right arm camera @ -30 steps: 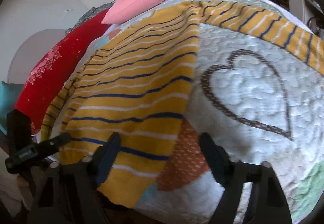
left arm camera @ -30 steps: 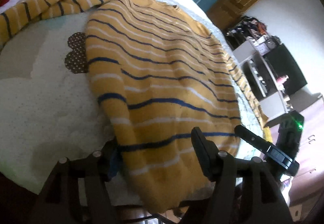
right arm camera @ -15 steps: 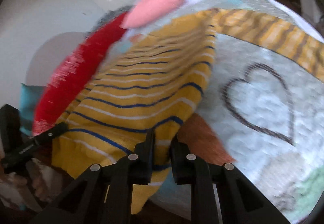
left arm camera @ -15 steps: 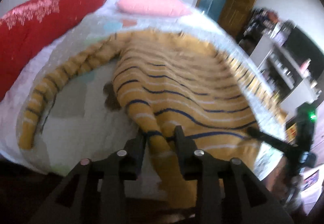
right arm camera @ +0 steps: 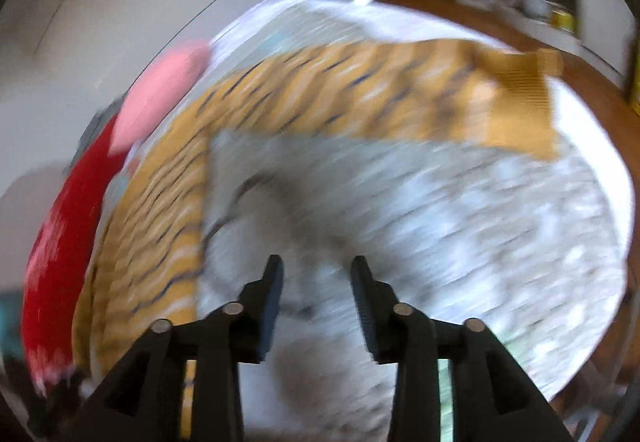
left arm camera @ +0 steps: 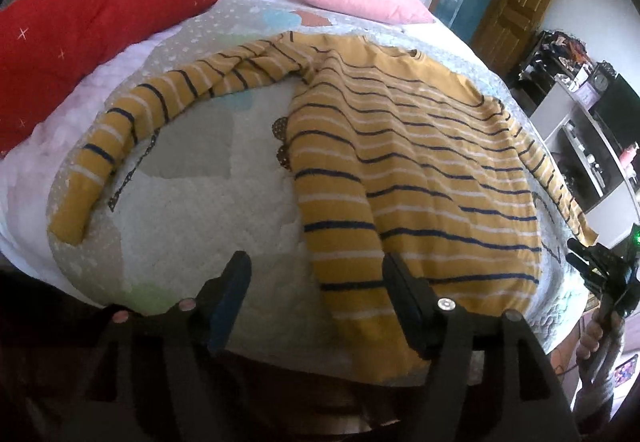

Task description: Fold small clothes

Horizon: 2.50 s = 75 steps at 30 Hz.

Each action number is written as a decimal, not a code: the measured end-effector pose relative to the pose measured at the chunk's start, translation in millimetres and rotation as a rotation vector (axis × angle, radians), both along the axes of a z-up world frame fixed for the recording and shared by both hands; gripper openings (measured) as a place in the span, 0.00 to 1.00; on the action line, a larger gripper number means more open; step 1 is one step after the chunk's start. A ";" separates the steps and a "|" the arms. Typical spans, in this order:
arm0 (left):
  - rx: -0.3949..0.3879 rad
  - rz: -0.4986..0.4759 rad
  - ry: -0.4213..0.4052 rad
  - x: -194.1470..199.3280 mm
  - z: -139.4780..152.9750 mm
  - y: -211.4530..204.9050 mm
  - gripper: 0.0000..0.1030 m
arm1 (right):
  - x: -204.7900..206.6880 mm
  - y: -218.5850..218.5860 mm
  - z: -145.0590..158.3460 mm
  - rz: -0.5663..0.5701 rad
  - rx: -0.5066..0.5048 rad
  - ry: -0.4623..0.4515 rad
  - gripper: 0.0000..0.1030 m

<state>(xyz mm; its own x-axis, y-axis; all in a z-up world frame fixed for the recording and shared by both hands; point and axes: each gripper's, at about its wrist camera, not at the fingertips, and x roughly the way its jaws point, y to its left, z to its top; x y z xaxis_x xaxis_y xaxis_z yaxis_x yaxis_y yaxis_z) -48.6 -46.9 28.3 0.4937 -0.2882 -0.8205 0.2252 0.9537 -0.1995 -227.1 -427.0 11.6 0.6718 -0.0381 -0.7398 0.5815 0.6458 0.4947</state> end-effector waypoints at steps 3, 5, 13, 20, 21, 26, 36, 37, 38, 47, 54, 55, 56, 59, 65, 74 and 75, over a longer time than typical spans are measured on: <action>0.000 -0.015 0.022 3.4 -5.4 -7.2 0.65 | -14.1 -29.8 -7.8 -0.107 0.061 -0.050 0.47; 0.001 -0.030 0.031 3.5 -6.9 -13.6 0.65 | -17.7 -47.3 -12.0 -0.163 0.115 -0.102 0.48; 0.008 -0.059 0.017 -4.7 -0.4 -27.2 0.65 | 8.7 -96.2 -14.3 -0.319 0.135 -0.159 0.47; 0.007 -0.038 0.001 -4.0 5.0 -23.7 0.65 | 14.2 -139.6 22.5 -0.355 -0.030 -0.089 0.08; 0.004 -0.037 -0.003 -3.3 5.8 -23.0 0.65 | 11.9 -149.3 29.2 -0.379 -0.056 -0.079 0.08; -0.031 -0.027 -0.018 2.1 7.8 -18.6 0.65 | 24.1 -186.6 52.5 -0.441 -0.130 0.006 0.07; -0.127 0.025 -0.015 5.0 -1.8 17.5 0.65 | 180.7 -58.9 138.4 -0.039 -0.385 -0.018 0.07; -0.136 0.033 -0.017 4.4 -3.0 24.9 0.66 | 198.8 -43.9 141.3 0.000 -0.398 -0.022 0.07; -0.140 0.041 -0.020 4.4 -4.2 31.9 0.66 | 220.4 -21.4 147.0 0.055 -0.417 -0.027 0.07; -0.156 0.179 -0.029 4.8 -21.8 117.1 0.67 | 384.9 195.5 118.8 0.490 -0.473 0.005 0.07; -0.173 0.282 -0.007 -1.3 -40.9 170.1 0.67 | 452.2 290.4 31.1 0.645 -0.579 0.187 0.09; -0.177 0.286 -0.012 -3.5 -42.5 175.2 0.67 | 454.0 294.2 24.2 0.653 -0.588 0.200 0.10; -0.181 0.290 -0.016 -4.1 -43.3 178.6 0.68 | 456.3 303.0 15.7 0.668 -0.603 0.216 0.11; -0.192 0.301 -0.020 -5.0 -46.6 185.0 0.68 | 456.4 326.2 12.7 0.713 -0.663 0.222 0.33; -0.219 0.323 -0.023 -8.2 -47.9 191.5 0.69 | 435.4 375.0 29.3 0.891 -0.698 0.143 0.50; -0.212 0.387 -0.039 -20.3 -45.8 210.2 0.71 | 337.8 337.4 66.9 0.817 -0.613 0.082 0.74; -0.209 0.394 -0.037 -21.0 -46.5 211.4 0.71 | 326.4 328.4 65.6 0.804 -0.617 0.097 0.75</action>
<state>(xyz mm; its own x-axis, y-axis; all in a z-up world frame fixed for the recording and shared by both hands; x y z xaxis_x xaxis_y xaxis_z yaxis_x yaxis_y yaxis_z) -69.6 164.5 -18.2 0.6270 -0.2303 -0.7442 -0.1364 0.9081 -0.3959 99.3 -98.6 77.2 0.6051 0.0048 -0.7962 -0.1175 0.9896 -0.0834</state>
